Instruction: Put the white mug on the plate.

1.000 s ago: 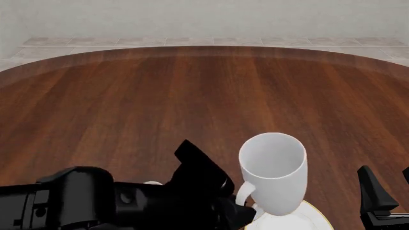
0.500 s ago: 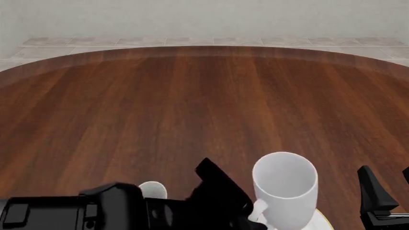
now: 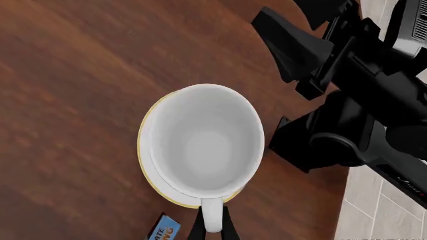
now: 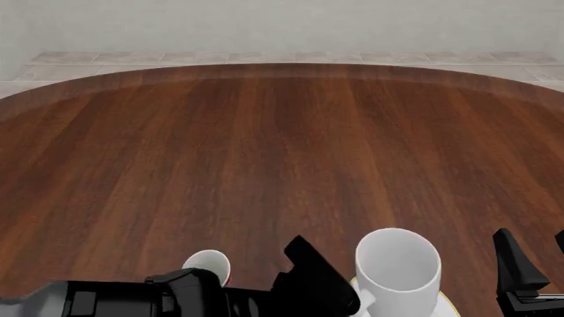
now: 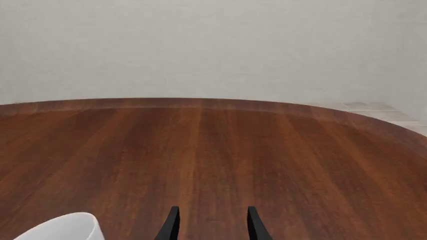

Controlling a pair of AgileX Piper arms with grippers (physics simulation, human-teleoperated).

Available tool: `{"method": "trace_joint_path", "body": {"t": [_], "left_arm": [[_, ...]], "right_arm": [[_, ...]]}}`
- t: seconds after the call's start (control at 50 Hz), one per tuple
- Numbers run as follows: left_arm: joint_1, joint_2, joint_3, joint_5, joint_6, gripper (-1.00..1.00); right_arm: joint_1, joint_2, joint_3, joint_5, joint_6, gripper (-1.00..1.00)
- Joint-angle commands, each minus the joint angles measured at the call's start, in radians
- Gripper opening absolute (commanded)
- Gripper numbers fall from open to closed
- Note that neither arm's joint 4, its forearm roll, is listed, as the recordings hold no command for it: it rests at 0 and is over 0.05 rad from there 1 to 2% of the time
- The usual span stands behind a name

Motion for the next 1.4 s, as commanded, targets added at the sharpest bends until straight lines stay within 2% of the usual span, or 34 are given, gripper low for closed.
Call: {"method": "trace_joint_path", "body": {"t": [0.02,0.6,1.4], "left_arm": [[-0.007,0.035,0.009,-0.039,0.007,-1.0],[-0.046,0.143,-0.005,-0.105,-0.016,-1.0],[-0.044,0.241,-0.008,-0.159,-0.01,-1.0]], "right_arm": [[0.0,0.001,0.001,-0.002,0.0,1.0],[0.0,0.001,0.001,-0.002,0.0,1.0],[0.0,0.001,0.001,-0.002,0.0,1.0]]}}
